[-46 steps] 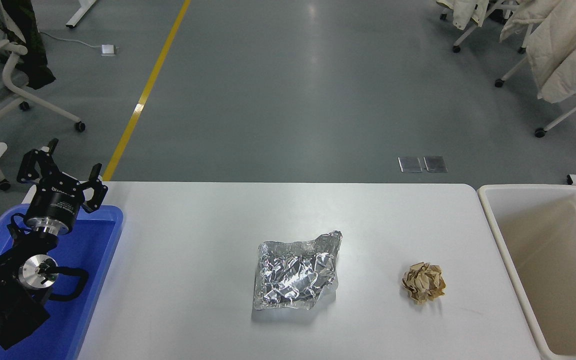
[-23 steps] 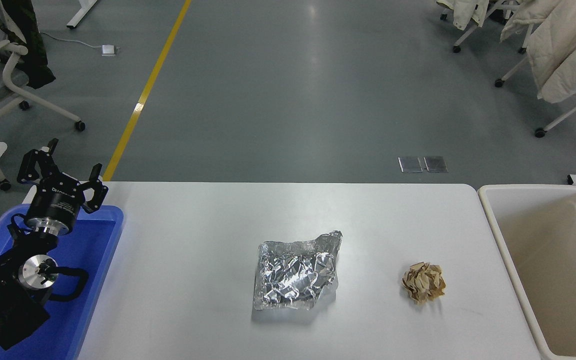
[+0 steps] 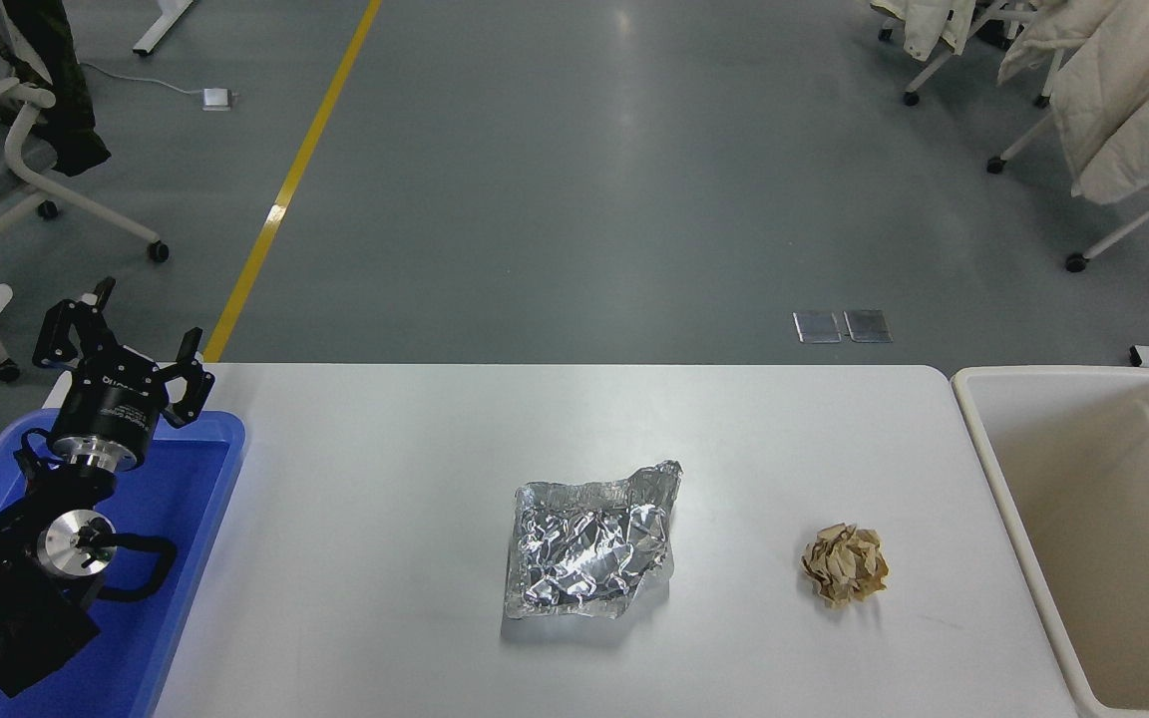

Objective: Clean the table surface

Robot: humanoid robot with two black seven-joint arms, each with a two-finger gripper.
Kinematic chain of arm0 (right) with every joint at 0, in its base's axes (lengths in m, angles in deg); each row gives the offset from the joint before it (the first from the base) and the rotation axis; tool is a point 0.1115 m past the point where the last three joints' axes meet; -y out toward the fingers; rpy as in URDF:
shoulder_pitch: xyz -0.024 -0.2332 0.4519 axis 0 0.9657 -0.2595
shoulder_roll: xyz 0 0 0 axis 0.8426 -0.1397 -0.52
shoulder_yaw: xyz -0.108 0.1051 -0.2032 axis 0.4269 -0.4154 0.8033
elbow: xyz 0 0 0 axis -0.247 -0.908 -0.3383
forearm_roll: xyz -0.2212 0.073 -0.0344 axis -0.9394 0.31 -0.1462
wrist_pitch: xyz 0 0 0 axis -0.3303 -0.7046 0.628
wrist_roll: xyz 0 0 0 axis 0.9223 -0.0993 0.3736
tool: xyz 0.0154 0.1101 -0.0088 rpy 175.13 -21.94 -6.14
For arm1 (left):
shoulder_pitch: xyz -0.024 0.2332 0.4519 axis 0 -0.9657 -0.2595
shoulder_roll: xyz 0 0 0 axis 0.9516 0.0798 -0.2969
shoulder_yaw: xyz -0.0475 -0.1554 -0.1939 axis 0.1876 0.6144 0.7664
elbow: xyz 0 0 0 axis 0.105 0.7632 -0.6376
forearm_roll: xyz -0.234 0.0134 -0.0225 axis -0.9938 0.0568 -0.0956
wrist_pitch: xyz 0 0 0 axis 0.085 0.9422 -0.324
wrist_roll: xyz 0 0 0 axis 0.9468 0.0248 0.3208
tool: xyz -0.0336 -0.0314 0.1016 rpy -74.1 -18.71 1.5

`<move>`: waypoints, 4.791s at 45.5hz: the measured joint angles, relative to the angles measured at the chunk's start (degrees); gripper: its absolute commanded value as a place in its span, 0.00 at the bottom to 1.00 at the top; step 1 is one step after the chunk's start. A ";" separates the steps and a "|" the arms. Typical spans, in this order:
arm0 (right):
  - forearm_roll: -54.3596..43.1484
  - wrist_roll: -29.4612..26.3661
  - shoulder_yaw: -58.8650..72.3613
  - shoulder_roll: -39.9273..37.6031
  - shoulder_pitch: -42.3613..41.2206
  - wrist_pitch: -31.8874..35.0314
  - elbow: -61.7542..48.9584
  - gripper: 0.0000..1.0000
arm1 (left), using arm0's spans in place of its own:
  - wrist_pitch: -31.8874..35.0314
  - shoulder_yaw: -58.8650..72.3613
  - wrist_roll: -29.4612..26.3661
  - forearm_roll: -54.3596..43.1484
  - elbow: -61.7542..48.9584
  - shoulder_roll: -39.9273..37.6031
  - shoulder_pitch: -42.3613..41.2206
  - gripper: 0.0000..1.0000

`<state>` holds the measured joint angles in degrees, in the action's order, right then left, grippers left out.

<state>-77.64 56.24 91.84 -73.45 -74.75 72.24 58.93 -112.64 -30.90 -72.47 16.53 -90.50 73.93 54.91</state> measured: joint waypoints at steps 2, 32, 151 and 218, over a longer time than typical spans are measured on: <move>0.67 -0.01 -0.18 0.78 0.42 -1.39 -0.20 0.00 | 0.00 0.00 0.00 0.00 0.00 0.00 0.00 1.00; 7.31 -0.19 -0.89 10.51 6.89 -11.28 -5.03 0.00 | 0.00 -0.01 0.00 0.00 0.03 0.00 0.00 1.00; -6.24 10.46 -63.01 13.85 16.34 2.81 35.63 1.00 | 0.01 -0.02 0.00 0.00 0.04 0.00 0.00 1.00; -8.70 16.84 -60.59 23.60 12.26 4.43 36.32 1.00 | 0.01 -0.02 0.00 0.00 0.00 0.00 0.07 1.00</move>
<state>-86.34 73.08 31.25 -49.85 -62.49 76.67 95.25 -112.63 -30.92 -72.47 16.53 -90.50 73.93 54.99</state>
